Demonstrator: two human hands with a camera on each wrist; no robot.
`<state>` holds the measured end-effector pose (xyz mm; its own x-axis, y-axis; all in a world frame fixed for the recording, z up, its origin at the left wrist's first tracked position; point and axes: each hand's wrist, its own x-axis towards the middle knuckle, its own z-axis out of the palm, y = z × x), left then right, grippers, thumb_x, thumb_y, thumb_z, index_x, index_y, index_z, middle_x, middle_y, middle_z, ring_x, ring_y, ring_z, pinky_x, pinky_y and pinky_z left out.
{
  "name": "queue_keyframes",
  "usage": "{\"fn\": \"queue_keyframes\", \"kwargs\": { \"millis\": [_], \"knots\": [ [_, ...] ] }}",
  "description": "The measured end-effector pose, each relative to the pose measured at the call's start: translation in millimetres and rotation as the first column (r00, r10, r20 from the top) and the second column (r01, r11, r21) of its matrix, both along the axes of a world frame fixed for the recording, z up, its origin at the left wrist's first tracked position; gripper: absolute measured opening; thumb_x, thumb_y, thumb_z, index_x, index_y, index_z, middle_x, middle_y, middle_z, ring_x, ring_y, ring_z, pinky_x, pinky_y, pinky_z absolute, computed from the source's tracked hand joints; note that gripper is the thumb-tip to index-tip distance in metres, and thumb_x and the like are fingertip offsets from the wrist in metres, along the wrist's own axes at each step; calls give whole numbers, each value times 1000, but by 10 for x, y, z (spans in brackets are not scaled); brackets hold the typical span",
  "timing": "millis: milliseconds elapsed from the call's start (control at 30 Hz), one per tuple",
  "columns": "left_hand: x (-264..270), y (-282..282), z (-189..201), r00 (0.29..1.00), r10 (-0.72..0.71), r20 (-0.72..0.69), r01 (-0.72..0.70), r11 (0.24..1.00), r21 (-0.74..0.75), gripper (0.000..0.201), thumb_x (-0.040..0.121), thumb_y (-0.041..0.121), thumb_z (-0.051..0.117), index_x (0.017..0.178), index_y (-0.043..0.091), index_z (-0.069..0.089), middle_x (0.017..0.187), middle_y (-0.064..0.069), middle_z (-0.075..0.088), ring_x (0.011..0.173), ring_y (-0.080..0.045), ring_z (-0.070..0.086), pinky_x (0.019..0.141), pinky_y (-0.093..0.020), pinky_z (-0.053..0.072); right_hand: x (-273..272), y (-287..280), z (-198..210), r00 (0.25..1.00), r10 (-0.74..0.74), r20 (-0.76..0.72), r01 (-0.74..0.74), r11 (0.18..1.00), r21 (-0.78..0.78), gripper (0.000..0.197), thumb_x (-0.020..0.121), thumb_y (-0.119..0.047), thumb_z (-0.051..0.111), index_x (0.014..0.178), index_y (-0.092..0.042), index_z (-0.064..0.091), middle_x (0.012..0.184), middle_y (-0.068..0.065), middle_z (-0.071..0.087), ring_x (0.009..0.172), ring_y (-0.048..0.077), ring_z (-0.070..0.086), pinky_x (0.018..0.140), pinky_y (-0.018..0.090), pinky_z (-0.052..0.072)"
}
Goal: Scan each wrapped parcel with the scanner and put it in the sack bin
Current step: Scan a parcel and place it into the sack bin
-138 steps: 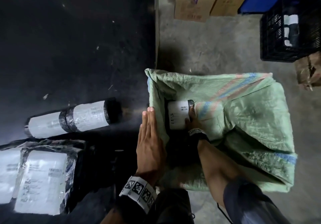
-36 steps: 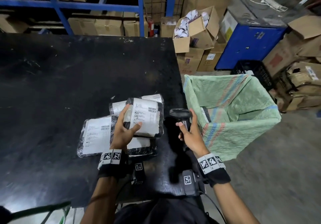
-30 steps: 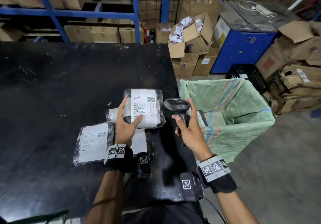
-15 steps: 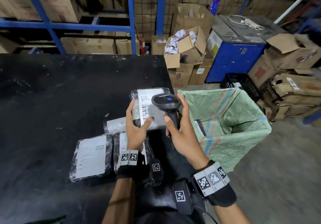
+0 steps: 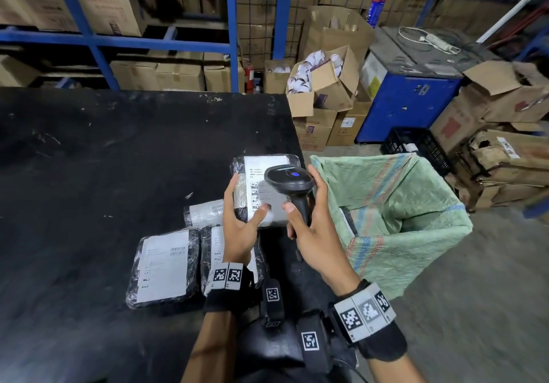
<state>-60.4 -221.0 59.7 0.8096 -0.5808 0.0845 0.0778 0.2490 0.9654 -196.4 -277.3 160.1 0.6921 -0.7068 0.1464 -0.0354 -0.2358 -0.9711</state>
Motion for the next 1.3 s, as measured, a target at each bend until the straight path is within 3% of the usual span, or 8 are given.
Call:
{"fn": "queue_keyframes", "kwargs": {
  "millis": [167, 433, 633, 800, 900, 1000, 1100, 1300],
  "knots": [
    [25, 47, -40, 1000, -3, -4, 3, 1000, 7, 83, 87, 5, 79, 154, 36, 41, 160, 5, 46, 148, -22, 45, 119, -58, 39, -24, 1, -44, 1000, -30, -1, 30, 1000, -7, 70, 101, -26, 55, 153, -49, 12, 143, -26, 46, 104, 13, 50, 103, 59, 46],
    [10, 230, -73, 996, 76, -54, -75, 997, 10, 82, 89, -5, 75, 154, 34, 43, 159, 10, 46, 146, -16, 47, 119, -54, 41, -240, -15, -287, 998, -52, -40, 54, 997, 56, 68, 102, -22, 53, 154, -42, 13, 123, -20, 59, 64, 16, 52, 65, 28, 53],
    [48, 430, -215, 983, 148, -105, -143, 988, 56, 85, 83, 4, 78, 153, 39, 43, 158, 5, 50, 143, -23, 51, 116, -56, 44, -515, -28, -985, 971, -79, -225, 104, 989, 101, 71, 100, -25, 55, 152, -48, 13, 101, -31, 63, 59, 18, 55, 68, 49, 56],
    [45, 610, -278, 977, 202, -65, -196, 977, 79, 84, 83, 5, 77, 153, 35, 41, 159, -3, 47, 142, -25, 52, 114, -54, 47, -578, -99, -1642, 928, -91, -361, 150, 979, 139, 75, 98, -19, 58, 150, -51, 14, 137, 2, 55, 50, 10, 56, 56, 28, 54],
    [24, 704, -318, 980, 194, -52, -190, 979, 72, 85, 84, 4, 77, 155, 31, 40, 160, -8, 46, 144, -29, 50, 116, -58, 43, -519, -107, -1888, 894, -78, -441, 172, 969, 177, 74, 99, -13, 56, 155, -37, 13, 143, -3, 44, 45, 7, 54, 52, 22, 49],
    [-18, 756, -317, 979, 196, -64, -192, 980, 57, 83, 86, 4, 77, 154, 34, 41, 159, -10, 46, 145, -32, 48, 117, -62, 40, -399, -143, -2044, 866, -70, -494, 193, 960, 202, 74, 99, -13, 55, 155, -35, 13, 145, 2, 46, 78, 24, 69, 74, 33, 57],
    [-81, 812, -307, 978, 187, -90, -182, 981, 64, 82, 88, 1, 78, 153, 38, 42, 158, -10, 48, 144, -34, 49, 114, -65, 42, -258, -213, -2169, 854, -56, -517, 184, 963, 199, 74, 99, -16, 56, 156, -34, 13, 154, 7, 42, 130, 34, 53, 110, 45, 41],
    [-166, 839, -263, 975, 195, -103, -183, 977, 110, 84, 86, 6, 78, 153, 40, 43, 159, -7, 48, 144, -31, 49, 113, -61, 45, -35, -308, -2344, 854, -49, -518, 165, 970, 180, 73, 99, -20, 57, 157, -26, 13, 155, 10, 42, 135, 37, 48, 106, 37, 41]
  ]
}}
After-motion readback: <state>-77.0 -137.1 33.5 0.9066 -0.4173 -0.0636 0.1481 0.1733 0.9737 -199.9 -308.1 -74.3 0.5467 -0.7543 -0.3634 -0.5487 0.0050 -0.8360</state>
